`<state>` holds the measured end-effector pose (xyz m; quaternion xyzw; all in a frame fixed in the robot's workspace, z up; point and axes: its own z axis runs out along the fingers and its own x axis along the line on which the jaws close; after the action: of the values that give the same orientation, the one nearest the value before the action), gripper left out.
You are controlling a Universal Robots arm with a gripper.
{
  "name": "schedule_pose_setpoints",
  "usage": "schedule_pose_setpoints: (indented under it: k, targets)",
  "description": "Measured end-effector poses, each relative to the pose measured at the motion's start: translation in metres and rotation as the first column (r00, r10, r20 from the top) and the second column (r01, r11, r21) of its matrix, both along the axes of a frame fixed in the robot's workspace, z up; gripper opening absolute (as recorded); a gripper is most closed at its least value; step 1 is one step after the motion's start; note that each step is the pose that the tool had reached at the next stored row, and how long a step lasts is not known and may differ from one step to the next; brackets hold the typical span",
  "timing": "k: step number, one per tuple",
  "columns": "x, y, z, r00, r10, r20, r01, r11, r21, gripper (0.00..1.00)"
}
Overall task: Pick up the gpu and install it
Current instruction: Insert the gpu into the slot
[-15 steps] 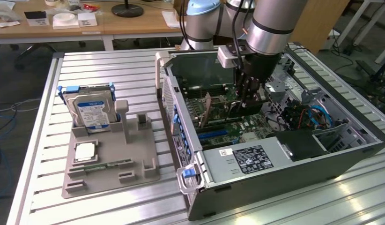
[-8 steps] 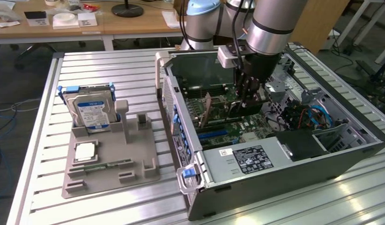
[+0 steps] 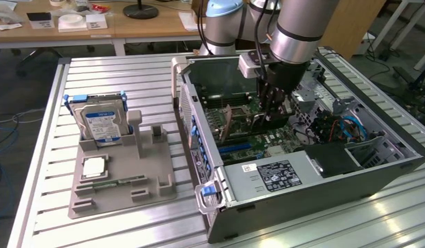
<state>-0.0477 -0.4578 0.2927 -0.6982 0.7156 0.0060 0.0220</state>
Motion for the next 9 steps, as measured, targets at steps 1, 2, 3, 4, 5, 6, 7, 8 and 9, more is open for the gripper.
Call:
schedule_pose_setpoints:
  k: [1, 2, 3, 4, 5, 6, 7, 8, 9]
  targets:
    - [-0.0011, 0.0000, 0.0000, 1.0000, 0.000, 0.0000, 0.000, 1.0000, 0.0000, 0.27]
    - [-0.0026, 0.0000, -0.0001, 1.0000, 0.000, 0.0000, 0.000, 1.0000, 0.0001, 0.27]
    - [-0.0034, 0.0000, -0.0001, 1.0000, 0.000, 0.0000, 0.000, 1.0000, 0.0000, 0.27]
    - [-0.0036, 0.0000, 0.0000, 1.0000, 0.000, 0.0000, 0.000, 1.0000, -0.0001, 0.27]
    - [-0.0036, 0.0000, 0.0000, 1.0000, 0.000, 0.0000, 0.000, 1.0000, -0.0001, 0.27]
    - [-0.0036, 0.0000, 0.0000, 1.0000, 0.000, 0.0000, 0.000, 1.0000, -0.0001, 0.27]
    - [-0.0036, 0.0000, -0.0001, 1.0000, 0.000, -0.0001, 0.000, 1.0000, -0.0002, 0.27]
    - [-0.0038, -0.0001, -0.0008, 1.0000, 0.000, 0.0000, 0.000, 1.0000, 0.0000, 0.27]
    - [-0.0042, 0.0000, -0.0017, 1.0000, 0.000, 0.0000, 0.000, 1.0000, 0.0000, 0.27]
